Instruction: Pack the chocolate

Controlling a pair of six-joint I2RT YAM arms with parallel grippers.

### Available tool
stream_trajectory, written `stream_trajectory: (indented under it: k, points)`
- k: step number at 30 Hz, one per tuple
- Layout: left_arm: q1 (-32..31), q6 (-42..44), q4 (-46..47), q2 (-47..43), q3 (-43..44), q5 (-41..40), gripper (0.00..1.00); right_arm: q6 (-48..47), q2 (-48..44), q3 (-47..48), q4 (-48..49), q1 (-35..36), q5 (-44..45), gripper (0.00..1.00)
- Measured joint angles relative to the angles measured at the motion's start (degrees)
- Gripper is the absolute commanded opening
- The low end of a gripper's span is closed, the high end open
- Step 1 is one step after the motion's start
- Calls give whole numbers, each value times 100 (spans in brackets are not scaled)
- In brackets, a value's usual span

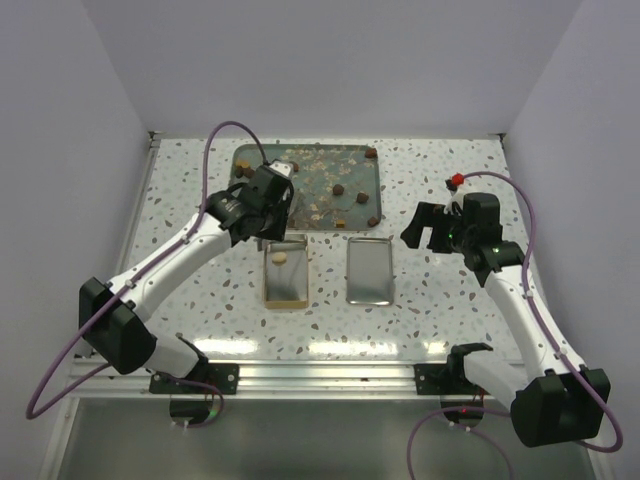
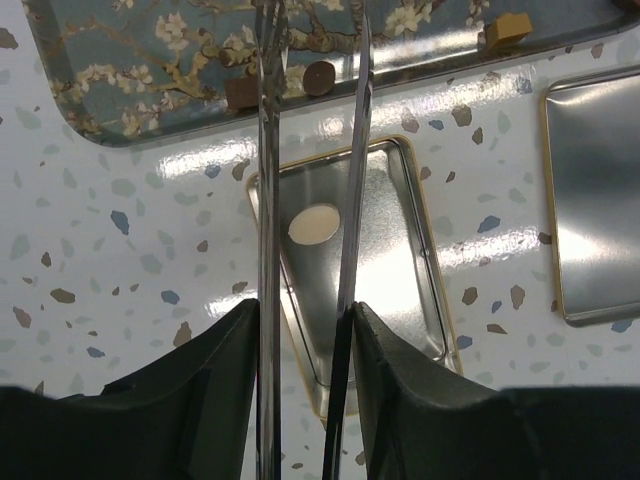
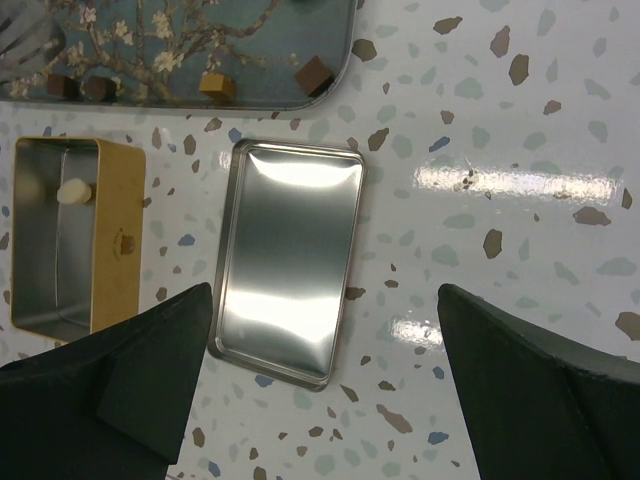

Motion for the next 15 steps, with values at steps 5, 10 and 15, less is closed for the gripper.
stream_trajectory:
  k: [5,10,15]
  points:
    - [0,-87,4,11,0,-199,47,-2,0,0,0,0,-2,98]
    - [0,-192,4,13,-33,-227,47,0,0,0,2,0,-2,98]
    - [0,-195,22,13,-271,-205,47,0,0,0,2,0,-4,98]
